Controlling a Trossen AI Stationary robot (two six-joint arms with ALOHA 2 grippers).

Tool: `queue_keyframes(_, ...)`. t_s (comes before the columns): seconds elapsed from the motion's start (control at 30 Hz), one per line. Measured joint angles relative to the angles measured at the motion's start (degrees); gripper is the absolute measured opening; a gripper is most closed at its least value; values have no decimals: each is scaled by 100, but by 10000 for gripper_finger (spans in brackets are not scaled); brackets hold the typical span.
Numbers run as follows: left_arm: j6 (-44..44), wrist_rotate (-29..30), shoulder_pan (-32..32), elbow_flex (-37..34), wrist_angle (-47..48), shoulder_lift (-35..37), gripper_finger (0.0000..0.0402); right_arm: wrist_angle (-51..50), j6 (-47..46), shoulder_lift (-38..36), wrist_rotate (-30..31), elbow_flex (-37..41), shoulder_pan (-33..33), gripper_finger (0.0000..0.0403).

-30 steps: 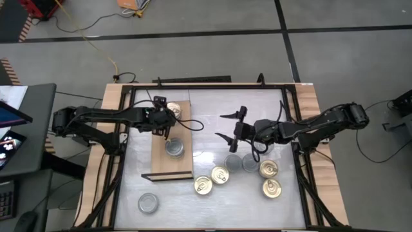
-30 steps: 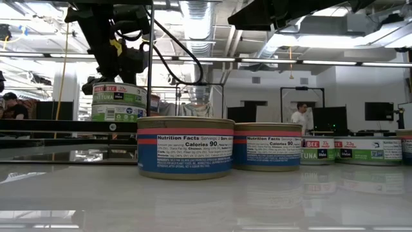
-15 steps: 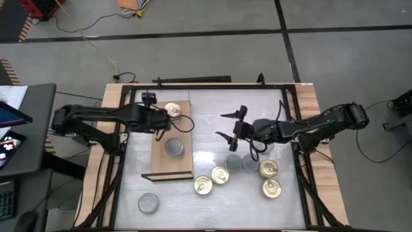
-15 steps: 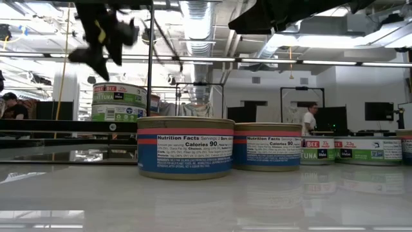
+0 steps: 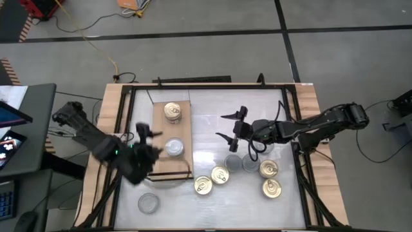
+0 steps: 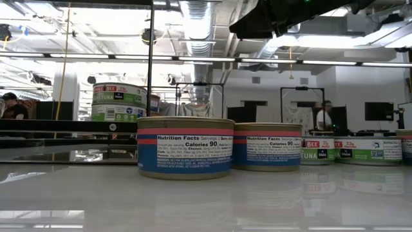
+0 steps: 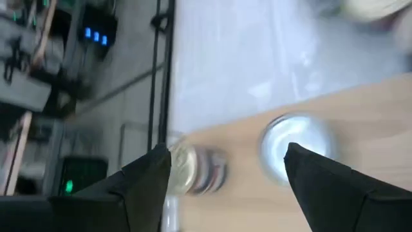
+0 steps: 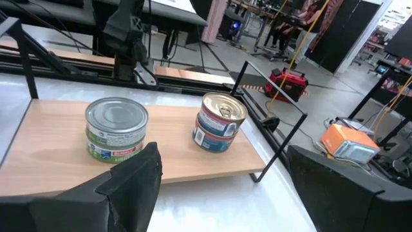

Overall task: Stack canned seafood by type on shelf
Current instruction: Stack the green tuna can on top of the other green tuna can on the shelf

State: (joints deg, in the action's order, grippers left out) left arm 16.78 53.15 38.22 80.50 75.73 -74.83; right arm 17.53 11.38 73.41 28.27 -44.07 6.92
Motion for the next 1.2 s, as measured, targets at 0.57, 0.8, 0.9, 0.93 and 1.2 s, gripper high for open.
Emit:
queue_keyframes(0.57,1399,-1387,1955,2320,87,-2427,285,-38,-314,0,1,0,8,361)
queue_keyframes(0.8,2989,-2816,1954,2139,74,-2932,281,-36,-346,0,2,0,9,361)
queue_keyframes(0.9,3340,-3025,2008,2135,-158,-3188,270,-51,-346,0,2,-21,3,361)
queue_keyframes(0.93,3457,-3089,2046,2135,-306,-3260,265,-58,-344,0,2,-54,0,361)
queue_keyframes(1.2,4890,-3648,2266,2135,-589,-3915,228,-37,-189,-2,4,-401,11,361)
